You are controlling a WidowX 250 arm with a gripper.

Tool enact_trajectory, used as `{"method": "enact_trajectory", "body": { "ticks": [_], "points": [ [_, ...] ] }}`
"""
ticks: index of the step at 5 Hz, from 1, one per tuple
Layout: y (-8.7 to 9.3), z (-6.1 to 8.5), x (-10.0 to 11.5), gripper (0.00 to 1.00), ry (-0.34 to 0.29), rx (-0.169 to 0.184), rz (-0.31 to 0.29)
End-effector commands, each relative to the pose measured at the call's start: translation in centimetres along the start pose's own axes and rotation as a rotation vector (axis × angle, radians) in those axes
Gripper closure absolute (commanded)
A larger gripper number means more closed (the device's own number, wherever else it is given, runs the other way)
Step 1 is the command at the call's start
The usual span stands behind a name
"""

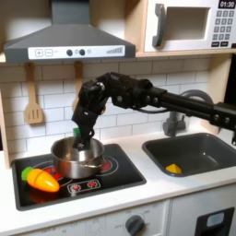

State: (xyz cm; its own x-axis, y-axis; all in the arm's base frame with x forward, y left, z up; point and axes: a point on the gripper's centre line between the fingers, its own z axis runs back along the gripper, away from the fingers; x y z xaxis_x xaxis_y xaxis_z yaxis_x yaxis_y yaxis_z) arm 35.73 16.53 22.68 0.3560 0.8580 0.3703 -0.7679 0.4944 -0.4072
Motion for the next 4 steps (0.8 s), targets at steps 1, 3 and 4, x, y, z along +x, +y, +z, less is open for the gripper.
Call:
{"method": "enact_trajectory", "body": {
  "ticks": [1, 3, 4],
  "points": [
    [-0.9, -2.2, 0.3, 1.0, 0.029, 0.015, 0.001],
    [-1.7, -3.5, 0.1, 1.0, 0.039, 0.026, -0.01],
    [-1.7, -3.6, -0.1, 1.0, 0.043, 0.031, -0.017]
  ]
}}
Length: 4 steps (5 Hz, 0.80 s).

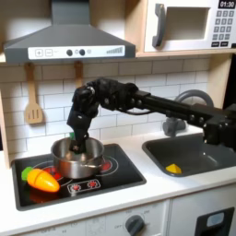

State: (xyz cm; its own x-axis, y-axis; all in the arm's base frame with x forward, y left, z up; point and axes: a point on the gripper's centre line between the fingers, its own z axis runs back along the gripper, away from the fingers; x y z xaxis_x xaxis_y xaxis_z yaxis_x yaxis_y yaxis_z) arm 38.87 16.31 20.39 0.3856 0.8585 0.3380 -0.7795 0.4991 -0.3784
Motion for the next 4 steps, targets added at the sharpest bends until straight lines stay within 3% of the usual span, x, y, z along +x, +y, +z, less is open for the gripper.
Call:
{"method": "enact_trajectory", "body": {
  "ticks": [1, 2, 3, 4],
  "points": [
    [-0.1, 0.5, -0.3, 0.41, -0.002, -0.004, -0.014],
    [-0.3, 0.5, -0.4, 0.02, -0.002, -0.008, -0.023],
    [-0.2, 0.4, -0.5, 0.01, -0.001, -0.003, -0.027],
    [-1.1, 1.8, -0.6, 0.0, -0.033, -0.06, -0.028]
  ]
}}
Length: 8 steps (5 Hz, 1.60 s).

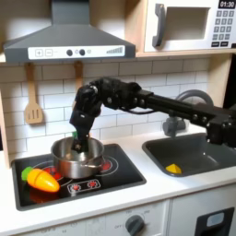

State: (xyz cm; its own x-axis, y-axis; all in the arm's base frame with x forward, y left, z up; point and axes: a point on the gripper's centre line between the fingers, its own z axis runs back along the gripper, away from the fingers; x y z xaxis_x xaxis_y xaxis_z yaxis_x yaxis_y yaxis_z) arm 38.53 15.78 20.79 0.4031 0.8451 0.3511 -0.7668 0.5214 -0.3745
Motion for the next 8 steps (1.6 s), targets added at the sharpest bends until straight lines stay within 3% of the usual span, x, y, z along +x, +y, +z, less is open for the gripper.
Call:
{"method": "enact_trajectory", "body": {
  "ticks": [1, 8],
  "points": [
    [-0.89, 1.72, -0.04, 0.0, -0.041, -0.056, -0.003],
    [-1.0, 1.87, -0.47, 0.0, -0.025, -0.05, -0.019]
  ]
}}
